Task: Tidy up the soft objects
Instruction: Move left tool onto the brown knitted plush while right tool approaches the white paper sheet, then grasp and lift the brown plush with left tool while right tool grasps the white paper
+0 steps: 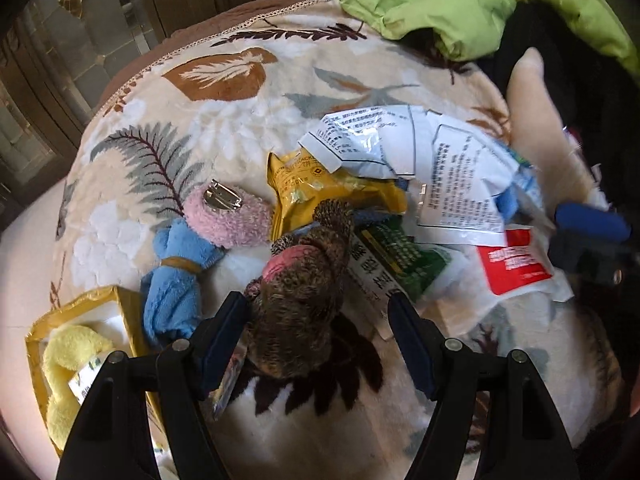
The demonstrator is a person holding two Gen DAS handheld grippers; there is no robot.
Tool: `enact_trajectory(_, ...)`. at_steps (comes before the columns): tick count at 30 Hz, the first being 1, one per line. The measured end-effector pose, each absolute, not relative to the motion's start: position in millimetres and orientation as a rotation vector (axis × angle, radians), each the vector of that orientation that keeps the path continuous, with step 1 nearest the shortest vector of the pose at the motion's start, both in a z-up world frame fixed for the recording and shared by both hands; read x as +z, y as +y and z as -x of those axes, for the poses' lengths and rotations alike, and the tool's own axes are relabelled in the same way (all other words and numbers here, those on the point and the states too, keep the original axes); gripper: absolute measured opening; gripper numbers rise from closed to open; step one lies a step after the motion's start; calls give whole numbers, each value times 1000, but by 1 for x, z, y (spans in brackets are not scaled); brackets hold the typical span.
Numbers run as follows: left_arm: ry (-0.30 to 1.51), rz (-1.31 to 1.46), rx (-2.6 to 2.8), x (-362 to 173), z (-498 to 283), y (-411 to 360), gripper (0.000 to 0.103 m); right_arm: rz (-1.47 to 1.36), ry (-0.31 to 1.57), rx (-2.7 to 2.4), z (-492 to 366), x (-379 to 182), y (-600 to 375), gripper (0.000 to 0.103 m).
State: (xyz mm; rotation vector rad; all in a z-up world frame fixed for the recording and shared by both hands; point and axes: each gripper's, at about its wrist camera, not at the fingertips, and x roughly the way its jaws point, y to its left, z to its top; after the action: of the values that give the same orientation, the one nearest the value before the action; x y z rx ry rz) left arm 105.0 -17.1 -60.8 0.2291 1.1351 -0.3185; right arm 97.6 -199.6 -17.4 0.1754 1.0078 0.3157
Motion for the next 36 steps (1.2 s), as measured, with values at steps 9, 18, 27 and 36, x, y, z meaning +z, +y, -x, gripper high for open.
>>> enact_trajectory(9, 1142, -180, -317, -64, -116, -17, 77, -161, 1018, 264, -140, -37, -177, 47)
enact_trajectory(18, 1145, -127, -274, -65, -123, -5, 52, -152, 983, 283, -149, -40, -169, 21)
enact_trajectory(27, 1143, -15, -305, -54, -107, 5, 50, -226, 925, 340, -116, -18, -188, 21)
enact_trajectory(36, 1103, 59, -334, -19, -74, 27, 50, -277, 905, 379, -78, 0, -199, 21)
